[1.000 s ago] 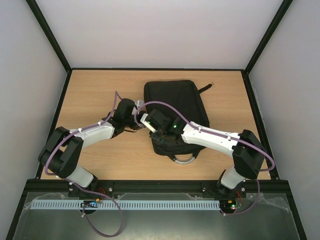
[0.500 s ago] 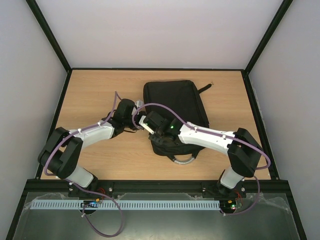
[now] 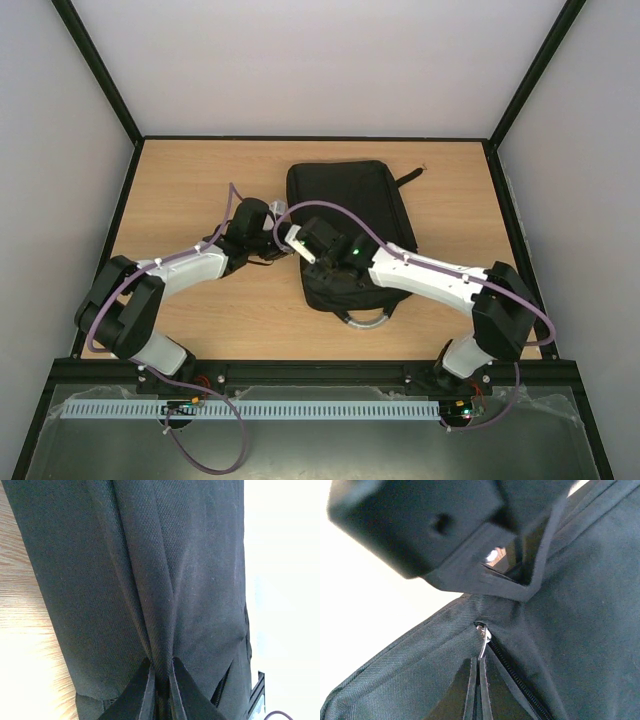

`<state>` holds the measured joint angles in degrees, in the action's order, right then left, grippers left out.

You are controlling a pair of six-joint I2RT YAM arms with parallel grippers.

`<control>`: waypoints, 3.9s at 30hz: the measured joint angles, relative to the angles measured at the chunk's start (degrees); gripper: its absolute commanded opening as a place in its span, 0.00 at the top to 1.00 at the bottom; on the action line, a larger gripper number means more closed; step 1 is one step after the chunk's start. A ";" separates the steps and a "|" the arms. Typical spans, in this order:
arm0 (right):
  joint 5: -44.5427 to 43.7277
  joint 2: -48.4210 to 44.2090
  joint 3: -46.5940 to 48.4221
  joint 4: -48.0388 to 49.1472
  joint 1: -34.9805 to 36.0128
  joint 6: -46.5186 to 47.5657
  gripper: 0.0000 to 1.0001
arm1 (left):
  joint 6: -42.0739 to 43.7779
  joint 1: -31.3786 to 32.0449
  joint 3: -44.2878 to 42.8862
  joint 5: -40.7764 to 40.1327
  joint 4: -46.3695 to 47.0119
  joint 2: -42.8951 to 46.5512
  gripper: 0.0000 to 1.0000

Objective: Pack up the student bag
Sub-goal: Zip the student bag at the center of the board, then reset both arms

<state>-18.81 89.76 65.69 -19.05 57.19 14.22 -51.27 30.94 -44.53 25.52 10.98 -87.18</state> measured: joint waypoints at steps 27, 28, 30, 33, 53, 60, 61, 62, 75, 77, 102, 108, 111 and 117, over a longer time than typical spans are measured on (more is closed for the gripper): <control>43.65 -1.66 0.44 -10.88 -25.31 -8.20 0.99 | 2.40 -0.09 1.22 0.31 1.75 0.00 0.98; 44.13 -1.68 0.02 -11.08 -25.97 -8.07 0.99 | 2.47 -0.11 1.29 0.28 1.75 0.00 0.98; 44.89 -1.75 -0.83 -11.50 -27.39 -7.98 0.99 | 2.69 -0.15 1.44 0.24 1.79 0.00 0.98; 45.99 -2.56 -2.29 -12.85 -30.93 -7.65 0.99 | 3.13 -0.37 1.60 0.28 1.77 0.00 0.98; 46.84 -7.58 -7.41 -17.97 -48.46 -1.07 0.99 | 4.70 -2.36 3.26 1.49 2.71 0.00 0.98; 47.08 -7.61 -8.02 -19.21 -52.76 1.01 0.99 | 4.79 -2.36 3.37 1.51 2.78 0.02 0.98; 47.10 -7.65 -8.13 -19.23 -52.94 1.07 0.99 | 4.79 -2.36 3.37 1.53 2.78 0.02 0.98; 47.10 -7.65 -8.20 -19.23 -53.11 1.22 0.99 | 4.79 -2.36 3.37 1.53 2.78 0.02 0.98; 46.75 -7.69 -8.35 -19.47 -55.01 0.52 0.99 | 4.79 -2.36 3.41 1.51 2.78 0.02 0.98; 46.58 -7.69 -8.35 -19.61 -55.43 -0.09 0.99 | 4.81 -2.36 3.50 1.49 2.82 0.07 0.98; 41.64 -11.63 -7.23 -20.70 -58.51 -4.68 0.73 | 8.15 -4.13 1.40 -0.17 -5.31 1.81 0.53; 41.75 -16.90 -5.40 -21.22 -60.39 -4.61 0.58 | 13.86 -5.44 -7.10 -2.86 -16.70 5.81 0.42; 42.05 -19.10 -3.87 -21.11 -60.48 -4.48 0.45 | 17.57 -6.43 -13.07 -3.72 -22.47 6.14 0.38; 42.86 -24.68 -1.25 -15.80 -60.50 -6.58 0.02 | 26.29 -7.50 -23.85 -7.91 -31.43 7.21 0.01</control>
<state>24.05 65.08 64.45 -34.85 -3.31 7.64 -24.97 23.44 -68.38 17.61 -20.45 -79.96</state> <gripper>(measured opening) 0.758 0.913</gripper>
